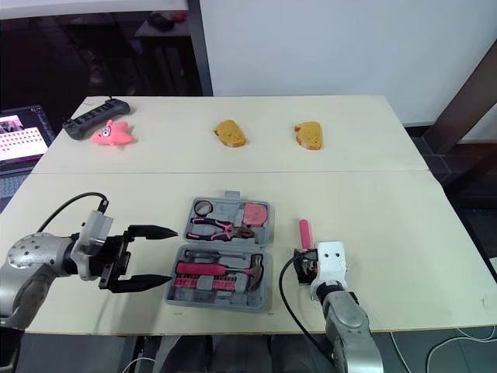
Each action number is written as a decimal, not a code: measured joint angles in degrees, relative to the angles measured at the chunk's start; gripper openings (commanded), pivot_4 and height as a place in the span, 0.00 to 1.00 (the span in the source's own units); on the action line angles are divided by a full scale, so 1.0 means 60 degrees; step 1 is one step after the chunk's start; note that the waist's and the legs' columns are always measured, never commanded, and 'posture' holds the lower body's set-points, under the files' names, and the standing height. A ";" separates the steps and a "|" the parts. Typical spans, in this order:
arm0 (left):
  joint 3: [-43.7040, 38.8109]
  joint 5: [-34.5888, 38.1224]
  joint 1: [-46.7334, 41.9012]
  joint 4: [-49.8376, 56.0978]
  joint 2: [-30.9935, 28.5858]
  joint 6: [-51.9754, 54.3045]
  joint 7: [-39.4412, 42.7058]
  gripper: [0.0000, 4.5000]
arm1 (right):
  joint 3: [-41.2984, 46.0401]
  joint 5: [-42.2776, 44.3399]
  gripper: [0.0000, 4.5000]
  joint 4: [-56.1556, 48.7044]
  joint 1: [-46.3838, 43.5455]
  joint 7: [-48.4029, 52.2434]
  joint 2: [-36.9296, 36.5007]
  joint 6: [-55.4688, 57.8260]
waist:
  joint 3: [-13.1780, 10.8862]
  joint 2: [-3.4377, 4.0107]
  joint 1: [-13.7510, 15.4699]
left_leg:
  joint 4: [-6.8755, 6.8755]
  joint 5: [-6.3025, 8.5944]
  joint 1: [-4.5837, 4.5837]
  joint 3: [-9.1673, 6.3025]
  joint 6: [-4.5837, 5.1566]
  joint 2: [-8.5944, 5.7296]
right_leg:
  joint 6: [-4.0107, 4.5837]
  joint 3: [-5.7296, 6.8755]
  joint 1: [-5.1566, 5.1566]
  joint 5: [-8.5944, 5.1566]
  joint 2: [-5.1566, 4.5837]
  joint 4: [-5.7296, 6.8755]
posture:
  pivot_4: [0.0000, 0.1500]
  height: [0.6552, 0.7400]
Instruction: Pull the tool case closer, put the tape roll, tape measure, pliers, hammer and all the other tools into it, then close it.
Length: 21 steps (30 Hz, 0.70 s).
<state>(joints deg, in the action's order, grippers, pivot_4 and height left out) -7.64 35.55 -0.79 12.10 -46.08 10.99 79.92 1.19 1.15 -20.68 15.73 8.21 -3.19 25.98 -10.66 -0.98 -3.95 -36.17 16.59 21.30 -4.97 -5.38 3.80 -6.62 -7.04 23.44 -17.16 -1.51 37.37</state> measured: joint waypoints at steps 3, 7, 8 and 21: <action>-0.0006 0.0000 0.0003 0.0003 -0.0001 0.0007 -0.0016 1.00 | -0.0069 -0.0040 0.13 -0.0178 0.0209 -0.0035 -0.0071 0.0032 | 0.0000 0.0000 0.0001 | 0.0003 0.0000 -0.0001 -0.0003 0.0000 0.0001 | -0.0002 0.0001 0.0000 0.0000 0.0003 0.0001 | 1.00 1.00; -0.0006 0.0000 0.0006 0.0006 -0.0001 0.0008 -0.0022 1.00 | -0.0180 -0.0049 0.09 -0.0315 0.0289 -0.0077 -0.0110 0.0142 | 0.0000 0.0000 0.0000 | -0.0001 0.0000 -0.0001 -0.0002 0.0000 0.0001 | 0.0000 0.0001 -0.0001 -0.0001 0.0001 0.0001 | 1.00 1.00; -0.0006 0.0000 0.0006 0.0005 -0.0001 0.0007 -0.0022 1.00 | -0.0204 -0.0061 0.09 -0.0323 0.0288 -0.0079 -0.0156 0.0142 | 0.0000 0.0000 0.0000 | -0.0001 0.0000 -0.0001 -0.0002 0.0000 0.0001 | 0.0000 0.0000 -0.0001 -0.0001 0.0002 0.0001 | 1.00 1.00; -0.0731 0.0032 -0.0171 -0.0790 -0.0367 0.0128 0.0267 1.00 | -0.1764 0.2272 0.09 -0.5427 -0.4648 0.4233 -0.4991 0.4808 | -0.0018 0.0033 0.0009 | 0.0002 -0.0003 -0.0011 -0.0042 0.0003 0.0009 | -0.0024 0.0026 0.0003 0.0024 0.0022 0.0028 | 1.00 1.00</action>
<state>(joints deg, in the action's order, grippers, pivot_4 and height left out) -12.03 35.74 -1.81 7.37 -48.28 11.76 81.52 -9.40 14.79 -53.24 -12.16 33.61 -33.13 54.82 -10.78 -0.78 -3.90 -36.16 16.57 21.23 -5.22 -5.36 3.85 -6.76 -6.88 23.45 -17.01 -1.38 37.54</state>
